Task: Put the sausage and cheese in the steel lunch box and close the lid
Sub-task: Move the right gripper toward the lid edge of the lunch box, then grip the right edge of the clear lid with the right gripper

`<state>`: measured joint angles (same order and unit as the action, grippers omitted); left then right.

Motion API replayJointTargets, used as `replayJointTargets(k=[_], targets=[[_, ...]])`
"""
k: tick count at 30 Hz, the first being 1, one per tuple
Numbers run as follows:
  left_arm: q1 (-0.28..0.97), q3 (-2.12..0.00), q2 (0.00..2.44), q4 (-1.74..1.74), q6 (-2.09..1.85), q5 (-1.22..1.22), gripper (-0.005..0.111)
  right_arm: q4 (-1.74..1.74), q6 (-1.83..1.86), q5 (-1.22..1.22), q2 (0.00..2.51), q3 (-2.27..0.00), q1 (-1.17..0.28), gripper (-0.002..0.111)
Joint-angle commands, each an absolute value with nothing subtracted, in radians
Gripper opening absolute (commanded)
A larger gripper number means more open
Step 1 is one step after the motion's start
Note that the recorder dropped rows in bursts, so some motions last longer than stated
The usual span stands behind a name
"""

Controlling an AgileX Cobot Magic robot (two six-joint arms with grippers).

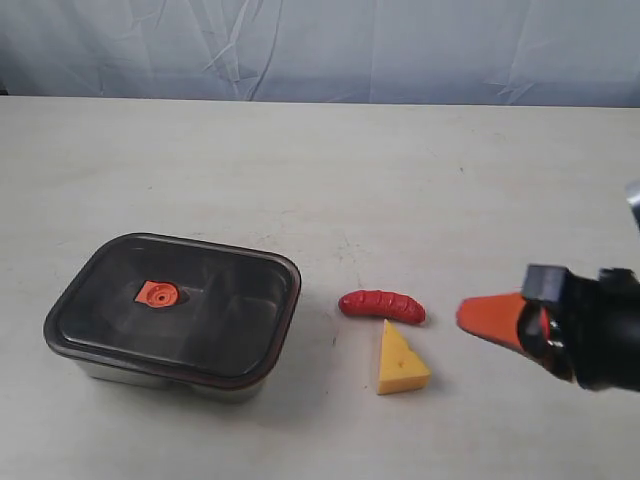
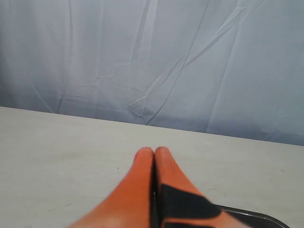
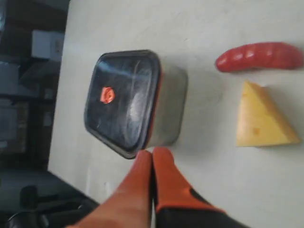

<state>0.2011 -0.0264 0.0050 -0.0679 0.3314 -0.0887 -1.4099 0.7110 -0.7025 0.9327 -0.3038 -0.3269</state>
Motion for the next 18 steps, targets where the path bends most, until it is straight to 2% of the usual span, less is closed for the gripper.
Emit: replayJointTargets(k=[1,3,5,6,8,13,18], targets=[[0.200,-0.024,0.000,-0.073,0.330,-0.082,0.000,-1.578,0.892,-0.872,1.278,-0.419,-0.329,-0.001],[0.200,-0.024,0.000,-0.073,0.332,-0.082,0.000,-1.585,0.897,-0.952,1.480,-0.482,-0.329,0.006],[0.200,-0.024,0.000,-0.073,0.332,-0.082,0.000,-1.655,0.955,-1.030,1.647,-0.523,-0.343,0.027],[0.200,-0.024,0.000,-0.073,0.332,-0.082,0.000,-1.723,0.987,-1.089,1.723,-0.540,-0.367,0.041],[0.200,-0.024,0.000,-0.073,0.331,-0.082,0.000,-1.744,1.007,-1.108,1.807,-0.567,-0.423,0.055],[0.200,-0.024,0.000,-0.073,0.332,-0.082,0.000,-1.744,1.011,-1.038,1.890,-0.708,-0.573,0.055],[0.200,-0.024,0.000,-0.073,0.331,-0.082,0.000,-1.744,0.986,-0.916,1.890,-0.754,-0.607,0.055]])
